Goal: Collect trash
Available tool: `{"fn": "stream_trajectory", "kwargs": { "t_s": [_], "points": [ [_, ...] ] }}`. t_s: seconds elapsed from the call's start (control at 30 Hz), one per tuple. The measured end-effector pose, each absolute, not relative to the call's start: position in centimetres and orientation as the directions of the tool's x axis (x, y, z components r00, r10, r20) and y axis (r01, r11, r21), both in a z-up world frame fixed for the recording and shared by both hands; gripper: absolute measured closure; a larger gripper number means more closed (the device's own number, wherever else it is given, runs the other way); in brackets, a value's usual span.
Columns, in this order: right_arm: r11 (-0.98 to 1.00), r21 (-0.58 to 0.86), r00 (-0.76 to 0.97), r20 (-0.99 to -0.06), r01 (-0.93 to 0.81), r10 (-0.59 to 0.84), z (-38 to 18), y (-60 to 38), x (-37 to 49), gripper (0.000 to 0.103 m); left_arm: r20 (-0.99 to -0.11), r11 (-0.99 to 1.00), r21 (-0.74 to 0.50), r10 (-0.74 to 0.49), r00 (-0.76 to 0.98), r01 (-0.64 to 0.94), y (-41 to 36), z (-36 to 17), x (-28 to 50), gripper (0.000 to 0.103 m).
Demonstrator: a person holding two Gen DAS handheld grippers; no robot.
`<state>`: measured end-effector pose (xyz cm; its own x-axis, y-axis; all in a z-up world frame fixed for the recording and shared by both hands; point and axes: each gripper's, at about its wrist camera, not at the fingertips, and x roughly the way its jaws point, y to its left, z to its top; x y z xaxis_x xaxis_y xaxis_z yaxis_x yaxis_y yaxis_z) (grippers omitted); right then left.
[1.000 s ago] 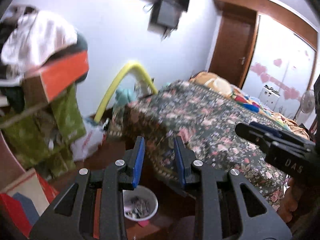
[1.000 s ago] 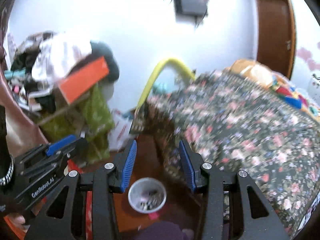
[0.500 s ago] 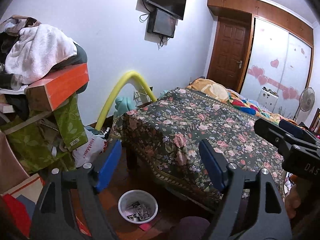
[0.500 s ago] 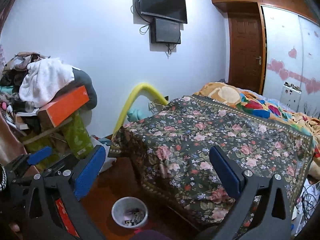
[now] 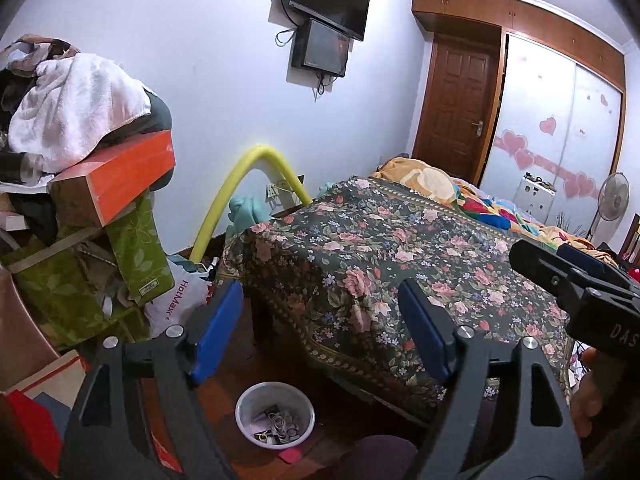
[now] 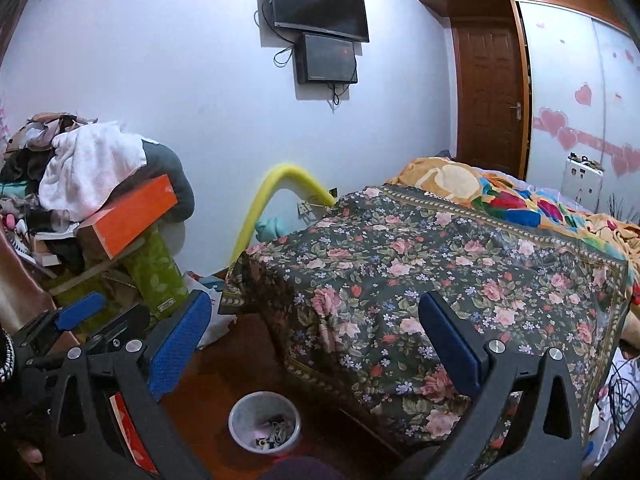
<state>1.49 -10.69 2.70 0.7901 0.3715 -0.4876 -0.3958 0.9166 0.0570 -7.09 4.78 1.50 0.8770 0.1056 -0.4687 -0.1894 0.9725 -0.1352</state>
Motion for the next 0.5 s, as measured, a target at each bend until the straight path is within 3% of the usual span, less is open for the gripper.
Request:
{"fn": "stream_trajectory", "kwargs": {
  "t_s": [0.5],
  "points": [
    [0.914,0.058,0.783,-0.495,-0.402,0.376,2.60,-11.29,2.05,0.000,-0.469,0.978,-0.124,0.092,0.878,-0.168,3.80,1.54,-6.29,0.024]
  ]
}}
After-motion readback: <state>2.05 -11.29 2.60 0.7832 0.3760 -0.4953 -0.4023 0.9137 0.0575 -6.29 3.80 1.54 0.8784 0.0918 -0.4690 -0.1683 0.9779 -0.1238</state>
